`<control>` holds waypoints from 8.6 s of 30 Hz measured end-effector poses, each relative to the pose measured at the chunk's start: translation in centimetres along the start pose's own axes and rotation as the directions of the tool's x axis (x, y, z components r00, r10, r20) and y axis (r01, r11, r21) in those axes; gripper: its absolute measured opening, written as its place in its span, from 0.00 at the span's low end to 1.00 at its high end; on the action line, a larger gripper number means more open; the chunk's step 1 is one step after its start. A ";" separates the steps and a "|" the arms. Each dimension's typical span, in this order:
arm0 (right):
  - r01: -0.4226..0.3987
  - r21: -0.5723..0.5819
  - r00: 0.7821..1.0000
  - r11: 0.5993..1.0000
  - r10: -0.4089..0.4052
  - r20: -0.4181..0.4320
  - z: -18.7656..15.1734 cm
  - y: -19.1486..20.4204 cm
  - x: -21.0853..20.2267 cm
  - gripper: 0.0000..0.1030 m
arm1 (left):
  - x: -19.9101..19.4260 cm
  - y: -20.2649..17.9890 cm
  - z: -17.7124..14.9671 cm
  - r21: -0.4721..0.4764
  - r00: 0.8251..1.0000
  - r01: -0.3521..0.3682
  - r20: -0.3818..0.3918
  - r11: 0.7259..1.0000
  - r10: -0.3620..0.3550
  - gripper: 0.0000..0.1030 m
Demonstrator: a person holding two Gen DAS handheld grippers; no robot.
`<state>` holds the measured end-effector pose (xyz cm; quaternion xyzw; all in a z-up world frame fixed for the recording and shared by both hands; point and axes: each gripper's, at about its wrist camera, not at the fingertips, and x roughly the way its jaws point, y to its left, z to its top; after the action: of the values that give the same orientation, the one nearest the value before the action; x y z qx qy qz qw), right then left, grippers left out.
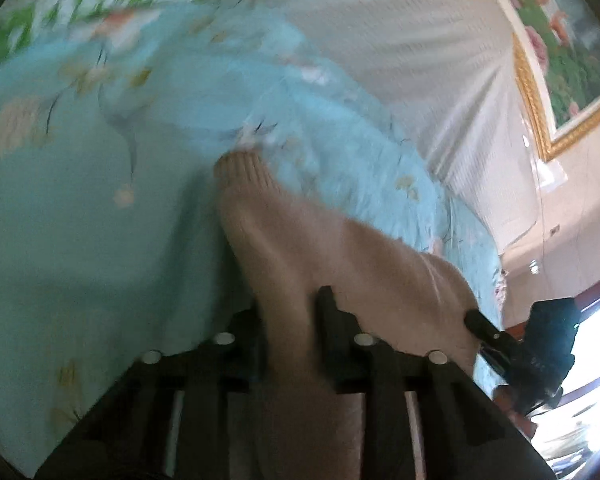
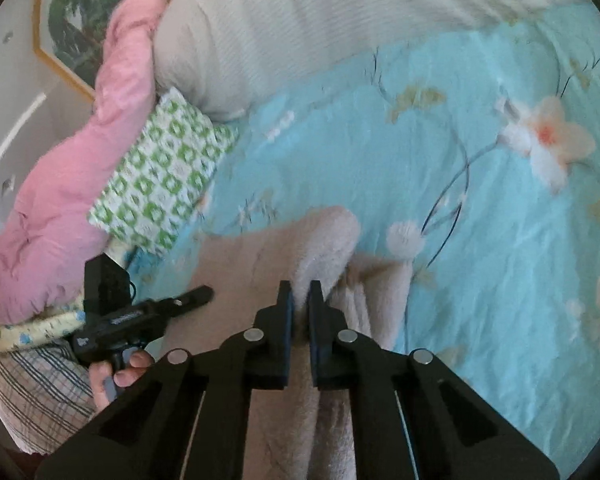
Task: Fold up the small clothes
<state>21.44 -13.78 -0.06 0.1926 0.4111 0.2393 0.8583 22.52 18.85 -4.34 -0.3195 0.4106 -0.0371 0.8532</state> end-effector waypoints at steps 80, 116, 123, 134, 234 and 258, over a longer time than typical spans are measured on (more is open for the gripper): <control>0.112 -0.106 0.994 0.988 -0.112 0.007 -10.3 4.4 -9.9 0.28 | -11.7 -7.2 -14.2 0.316 0.999 -0.043 0.025 0.948 0.037 0.22; 0.135 -0.146 0.983 0.980 -0.151 -0.108 -14.7 1.1 -8.7 0.27 | -9.7 -4.5 -19.4 0.326 0.989 -0.022 -0.130 0.945 0.068 0.07; 0.183 -0.151 0.973 0.971 -0.201 -0.110 -15.7 -0.2 -7.5 0.26 | -8.7 -3.7 -19.7 0.311 0.988 -0.032 -0.135 0.950 0.077 0.07; 0.171 -0.165 0.984 0.971 -0.176 -0.014 -16.3 2.7 -12.1 0.42 | -13.3 -6.0 -21.5 0.349 0.986 -0.155 -0.004 0.924 0.167 0.41; 0.222 -0.271 0.969 0.937 -0.243 -0.047 -10.1 4.9 -4.2 0.86 | -9.2 -8.6 -13.9 0.394 0.890 -0.456 0.195 0.798 0.413 0.84; 0.222 -0.271 0.969 0.937 -0.242 -0.045 -10.3 5.4 -4.1 0.87 | -9.4 -9.0 -14.2 0.394 0.887 -0.463 0.208 0.794 0.413 0.84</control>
<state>9.67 -10.37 -0.75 0.0173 0.4283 0.1963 0.8819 7.84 7.43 0.68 -0.0196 0.4065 0.0890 0.9091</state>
